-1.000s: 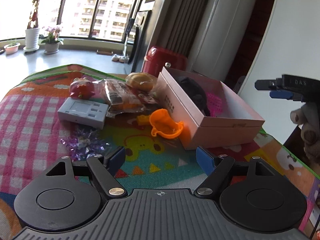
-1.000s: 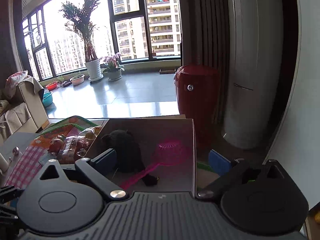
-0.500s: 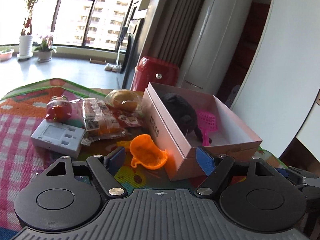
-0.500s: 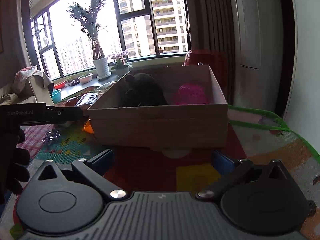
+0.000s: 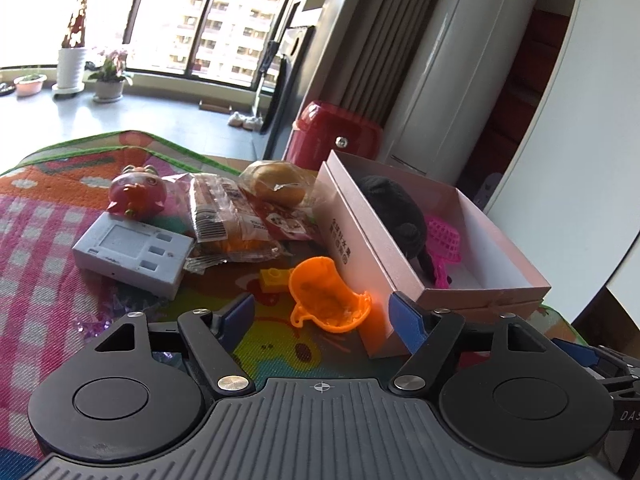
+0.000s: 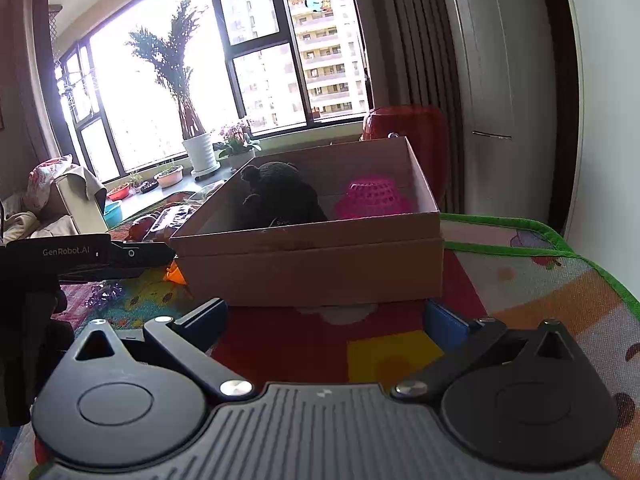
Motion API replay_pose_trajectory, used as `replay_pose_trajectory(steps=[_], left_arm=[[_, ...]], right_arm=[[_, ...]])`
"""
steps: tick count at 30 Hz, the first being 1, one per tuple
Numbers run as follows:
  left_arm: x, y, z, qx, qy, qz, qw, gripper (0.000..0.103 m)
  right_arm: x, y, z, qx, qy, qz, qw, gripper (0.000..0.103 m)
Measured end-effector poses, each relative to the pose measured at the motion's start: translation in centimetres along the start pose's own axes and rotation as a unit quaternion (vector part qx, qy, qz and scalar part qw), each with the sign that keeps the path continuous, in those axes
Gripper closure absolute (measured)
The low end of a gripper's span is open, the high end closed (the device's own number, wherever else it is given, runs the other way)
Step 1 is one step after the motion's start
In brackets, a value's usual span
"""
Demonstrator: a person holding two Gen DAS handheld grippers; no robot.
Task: Organize objects
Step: 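Grasp the orange cup with the left tool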
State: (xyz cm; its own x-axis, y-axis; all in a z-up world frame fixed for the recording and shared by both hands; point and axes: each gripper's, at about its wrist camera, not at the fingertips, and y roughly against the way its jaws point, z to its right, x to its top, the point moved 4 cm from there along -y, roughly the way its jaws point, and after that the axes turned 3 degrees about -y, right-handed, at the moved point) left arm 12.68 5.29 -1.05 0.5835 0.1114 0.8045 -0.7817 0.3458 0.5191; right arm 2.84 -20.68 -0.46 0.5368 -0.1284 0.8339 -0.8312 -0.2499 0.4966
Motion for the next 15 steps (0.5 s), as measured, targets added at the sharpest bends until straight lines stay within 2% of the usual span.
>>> replay_pose_trajectory(steps=[2,5,10,11,12,13,14,15], left_arm=[[0.1,-0.1,-0.7,0.011,0.021,0.0,0.9997,0.028],[0.4,-1.0,-1.6,0.023,0.052,-0.006,0.9984,0.038],[0.9,-3.5,-1.1,0.028,0.046,-0.027,0.9982,0.046],[1.1,-3.7,-0.9,0.037,0.036,-0.027,0.9983,0.058],[1.1,-3.9,-0.8,0.049,0.03,-0.034,0.9978,0.074],[1.2,-3.9,-0.9,0.066,0.028,-0.037,0.9967,0.082],[1.1,-3.8,-1.1,0.063,0.034,-0.042,0.9966,0.09],[1.0,-3.4,-1.3,0.047,0.046,-0.049,0.9966,0.091]], right_arm=[[0.0,-0.1,0.0,-0.001,0.0,-0.001,1.0,0.0],[0.0,-0.2,0.0,-0.003,-0.001,-0.004,1.0,0.0],[-0.1,-0.3,0.0,-0.006,-0.002,-0.007,1.0,0.0],[-0.1,-0.4,0.0,-0.006,-0.002,-0.007,1.0,0.0],[-0.1,-0.5,-0.1,-0.006,-0.003,-0.008,1.0,0.0],[-0.1,-0.5,-0.1,-0.007,-0.003,-0.008,1.0,0.0],[-0.2,-0.6,-0.1,-0.007,-0.004,-0.009,1.0,0.0],[-0.2,-0.6,0.0,-0.007,-0.004,-0.009,1.0,0.0]])
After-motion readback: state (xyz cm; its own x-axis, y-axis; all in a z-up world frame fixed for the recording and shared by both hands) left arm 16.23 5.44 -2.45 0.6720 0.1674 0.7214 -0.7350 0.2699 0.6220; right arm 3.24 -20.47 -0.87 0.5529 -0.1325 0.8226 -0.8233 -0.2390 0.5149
